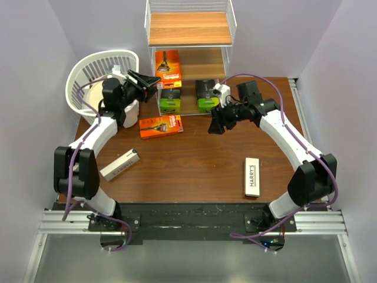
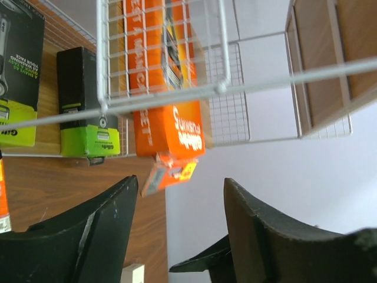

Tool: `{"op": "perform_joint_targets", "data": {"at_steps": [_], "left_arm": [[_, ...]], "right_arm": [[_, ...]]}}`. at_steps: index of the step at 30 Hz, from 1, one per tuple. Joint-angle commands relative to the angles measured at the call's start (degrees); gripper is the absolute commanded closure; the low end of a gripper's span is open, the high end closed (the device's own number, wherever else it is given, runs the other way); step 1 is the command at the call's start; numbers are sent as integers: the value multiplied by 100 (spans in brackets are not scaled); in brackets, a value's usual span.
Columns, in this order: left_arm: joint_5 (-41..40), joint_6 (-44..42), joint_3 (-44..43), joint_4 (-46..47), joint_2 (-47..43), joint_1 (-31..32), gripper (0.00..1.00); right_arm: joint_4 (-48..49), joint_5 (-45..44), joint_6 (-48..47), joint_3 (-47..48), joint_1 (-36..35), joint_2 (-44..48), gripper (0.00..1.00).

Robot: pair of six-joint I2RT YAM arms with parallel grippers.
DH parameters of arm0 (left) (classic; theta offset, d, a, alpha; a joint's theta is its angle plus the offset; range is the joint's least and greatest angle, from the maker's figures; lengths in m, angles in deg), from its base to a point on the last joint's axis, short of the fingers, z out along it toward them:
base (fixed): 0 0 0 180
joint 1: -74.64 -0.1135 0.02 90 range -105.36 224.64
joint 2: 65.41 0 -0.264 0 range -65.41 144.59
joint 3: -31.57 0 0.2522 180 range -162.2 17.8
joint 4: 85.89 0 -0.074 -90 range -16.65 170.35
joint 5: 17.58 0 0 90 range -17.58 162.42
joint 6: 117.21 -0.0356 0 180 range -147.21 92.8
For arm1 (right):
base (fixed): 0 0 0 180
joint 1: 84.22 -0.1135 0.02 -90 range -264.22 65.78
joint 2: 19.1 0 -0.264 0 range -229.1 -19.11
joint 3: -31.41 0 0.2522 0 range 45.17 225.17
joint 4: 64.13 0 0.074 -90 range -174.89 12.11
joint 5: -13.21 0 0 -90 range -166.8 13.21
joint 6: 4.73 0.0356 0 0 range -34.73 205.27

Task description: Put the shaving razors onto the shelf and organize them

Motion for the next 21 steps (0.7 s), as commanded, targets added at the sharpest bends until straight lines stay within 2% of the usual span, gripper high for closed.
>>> {"op": "perform_joint_targets", "data": {"at_steps": [1,2,3,4,5,7,8,9,11,21], "left_arm": [[298,-665,340,-92,-826,-208,34],[290,-1023,436,-363,-1062,-235,34],[185,-1131,489,-531,-1186,-270,34],[141,-1202,603,-672,-1301,-366,34],[105,-1376,630,-960,-1493,-402,34],[8,-1570,779,-1138,-1679,-498,44],[-18,-1806,823,-1182,-1836,-516,52],[-35,-1939,867,-1218,-1899,-534,72],[-44,-2220,1008,-1279,-2109,-578,100],[-62,-2828,1254,-1710,-2664,-824,100]], "right_arm": [[429,-38,-366,779,-550,-281,56],[447,-151,-358,945,-620,-379,67],[482,-170,-358,1286,-769,-476,73],[578,-187,-331,1446,-831,-590,84],[632,-422,-314,1605,-910,-782,88],[807,-670,-270,2036,-1121,-994,94],[860,-1001,-270,2150,-1200,-1178,96],[922,-1161,-270,2360,-1349,-1267,99],[1019,-1382,-314,2581,-1447,-1573,100],[1186,-2147,-436,3793,-1728,-2533,100]]}}
